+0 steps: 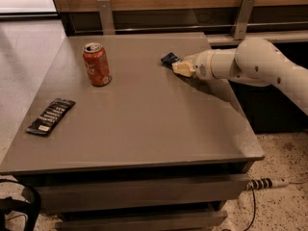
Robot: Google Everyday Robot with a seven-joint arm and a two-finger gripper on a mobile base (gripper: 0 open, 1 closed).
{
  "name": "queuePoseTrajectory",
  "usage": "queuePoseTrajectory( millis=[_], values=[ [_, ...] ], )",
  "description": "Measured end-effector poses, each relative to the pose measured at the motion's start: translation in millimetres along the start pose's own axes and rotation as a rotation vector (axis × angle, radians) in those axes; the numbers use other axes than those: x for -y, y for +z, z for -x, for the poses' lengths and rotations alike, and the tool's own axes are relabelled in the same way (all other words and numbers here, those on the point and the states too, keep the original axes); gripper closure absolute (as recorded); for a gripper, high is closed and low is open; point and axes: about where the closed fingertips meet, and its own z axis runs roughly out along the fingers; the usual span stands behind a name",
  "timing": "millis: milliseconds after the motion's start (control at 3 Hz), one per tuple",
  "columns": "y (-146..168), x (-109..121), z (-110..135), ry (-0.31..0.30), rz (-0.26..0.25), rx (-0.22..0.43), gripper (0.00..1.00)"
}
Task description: Move rxbar blueberry near rxbar chocolate
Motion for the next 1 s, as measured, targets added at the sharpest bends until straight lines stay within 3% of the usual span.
queuePoseTrajectory(
  millis=[667,1000],
  values=[
    [-52.4,-10.5,51.0,-0.095,0.027,0.047,1.00],
    [-80.9,-36.1,62.6,-0.132,0.057,0.072,1.00]
  ],
)
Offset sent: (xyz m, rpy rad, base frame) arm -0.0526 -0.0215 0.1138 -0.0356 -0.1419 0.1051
